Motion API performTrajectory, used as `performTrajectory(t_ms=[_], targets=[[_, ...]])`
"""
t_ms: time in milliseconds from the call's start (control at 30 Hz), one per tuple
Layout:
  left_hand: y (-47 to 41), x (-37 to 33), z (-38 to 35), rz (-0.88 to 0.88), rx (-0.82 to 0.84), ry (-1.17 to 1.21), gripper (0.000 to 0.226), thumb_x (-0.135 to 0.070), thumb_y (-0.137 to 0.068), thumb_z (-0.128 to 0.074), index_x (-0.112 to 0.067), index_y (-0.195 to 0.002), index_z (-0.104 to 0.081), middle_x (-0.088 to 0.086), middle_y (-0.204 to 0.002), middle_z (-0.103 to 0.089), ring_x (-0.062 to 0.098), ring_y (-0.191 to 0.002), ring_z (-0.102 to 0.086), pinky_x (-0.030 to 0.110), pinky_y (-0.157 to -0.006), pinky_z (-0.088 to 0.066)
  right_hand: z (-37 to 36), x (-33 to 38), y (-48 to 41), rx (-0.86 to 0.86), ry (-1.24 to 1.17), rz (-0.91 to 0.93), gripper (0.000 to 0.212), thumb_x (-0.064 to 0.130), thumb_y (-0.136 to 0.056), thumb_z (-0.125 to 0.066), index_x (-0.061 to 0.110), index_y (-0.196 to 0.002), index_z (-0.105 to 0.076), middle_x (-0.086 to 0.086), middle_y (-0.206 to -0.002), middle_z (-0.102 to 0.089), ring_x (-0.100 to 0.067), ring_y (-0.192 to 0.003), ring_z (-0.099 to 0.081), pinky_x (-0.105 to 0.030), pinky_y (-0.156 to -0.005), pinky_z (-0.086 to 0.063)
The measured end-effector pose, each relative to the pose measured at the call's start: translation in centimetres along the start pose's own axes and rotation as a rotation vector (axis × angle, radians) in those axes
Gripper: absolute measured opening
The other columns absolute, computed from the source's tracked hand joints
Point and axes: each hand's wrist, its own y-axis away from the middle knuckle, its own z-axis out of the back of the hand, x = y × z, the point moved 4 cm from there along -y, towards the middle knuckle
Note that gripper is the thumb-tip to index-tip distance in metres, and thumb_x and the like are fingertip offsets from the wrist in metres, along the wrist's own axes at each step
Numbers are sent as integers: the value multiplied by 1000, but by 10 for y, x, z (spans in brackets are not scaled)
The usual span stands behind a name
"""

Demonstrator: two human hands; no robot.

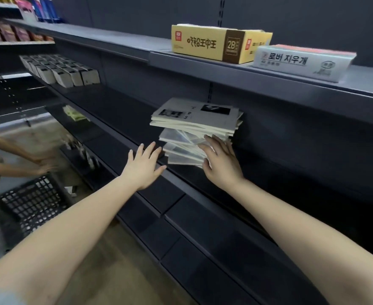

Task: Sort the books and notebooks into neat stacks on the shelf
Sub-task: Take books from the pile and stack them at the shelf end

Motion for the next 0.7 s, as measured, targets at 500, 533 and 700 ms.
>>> performTrajectory(t_ms=[500,533,700], targets=[[-36,84,12,13,-35,38,63,-46,-100,-28,-18,-152,-7,0,-159,2,28,-146,0,51,-116,-10,-65,61,-122,163,105,-2,59,15,-87,-54,9,-143,-36,-14,-154,-22,-35,-143,-16,-50,-118,-9],[-38,88,11,18,-37,43,63,-46,-100,-28,-18,-152,-7,0,-159,2,28,-145,0,52,-116,-10,-69,64,-127,176,139,-12,62,19,-90,-50,11,-147,-27,-14,-157,-13,-35,-144,-8,-50,-117,-5],[-42,102,9,-15,-24,32,63,-46,-99,-28,-19,-152,-7,-1,-159,1,28,-145,0,51,-116,-9,-87,63,-147,254,278,-68,67,28,-95,-42,18,-151,-8,-16,-158,1,-36,-144,1,-52,-115,3]])
